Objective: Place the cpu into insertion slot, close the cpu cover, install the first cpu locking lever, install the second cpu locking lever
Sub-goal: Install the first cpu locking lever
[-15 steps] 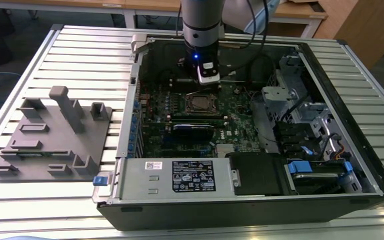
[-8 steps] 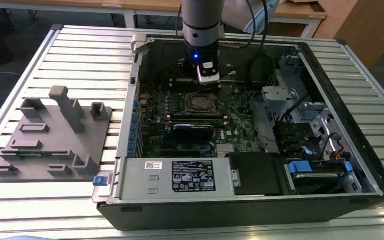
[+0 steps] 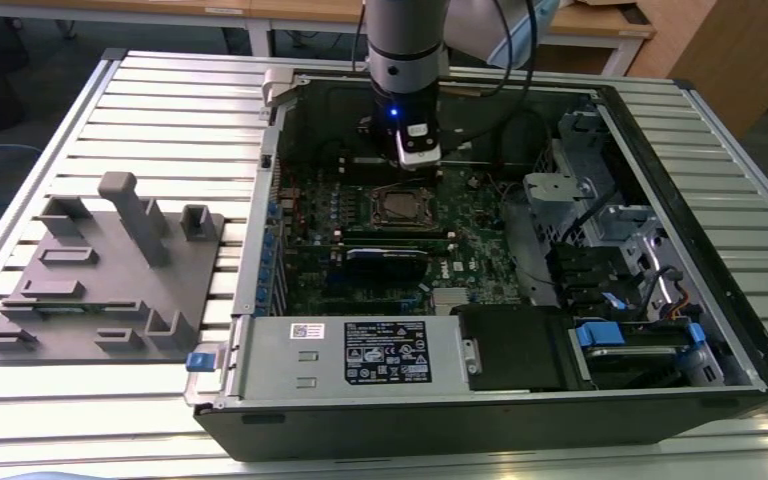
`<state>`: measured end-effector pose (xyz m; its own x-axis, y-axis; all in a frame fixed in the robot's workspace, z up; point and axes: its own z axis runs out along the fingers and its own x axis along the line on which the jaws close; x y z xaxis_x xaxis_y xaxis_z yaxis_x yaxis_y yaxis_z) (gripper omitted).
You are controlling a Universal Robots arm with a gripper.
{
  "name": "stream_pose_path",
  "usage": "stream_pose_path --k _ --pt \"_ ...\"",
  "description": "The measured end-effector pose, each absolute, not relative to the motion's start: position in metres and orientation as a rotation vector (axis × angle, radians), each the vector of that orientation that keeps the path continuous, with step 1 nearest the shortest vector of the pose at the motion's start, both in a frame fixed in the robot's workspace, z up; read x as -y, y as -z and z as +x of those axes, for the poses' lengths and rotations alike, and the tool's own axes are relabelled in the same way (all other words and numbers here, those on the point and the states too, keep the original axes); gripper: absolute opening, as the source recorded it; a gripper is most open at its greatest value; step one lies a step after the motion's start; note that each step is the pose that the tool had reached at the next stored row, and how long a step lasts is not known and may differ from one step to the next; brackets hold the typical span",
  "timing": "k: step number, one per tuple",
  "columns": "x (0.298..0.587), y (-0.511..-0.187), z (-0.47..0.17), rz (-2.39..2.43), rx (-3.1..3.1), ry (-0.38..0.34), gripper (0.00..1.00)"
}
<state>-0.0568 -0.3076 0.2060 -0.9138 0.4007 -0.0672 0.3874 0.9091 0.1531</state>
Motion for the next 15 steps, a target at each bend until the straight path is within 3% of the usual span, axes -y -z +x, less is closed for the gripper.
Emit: stream_pose_path --k 15 --pt "0.3044 -0.2035 -0.0566 0.647 -2.964 -0.180 0.10"
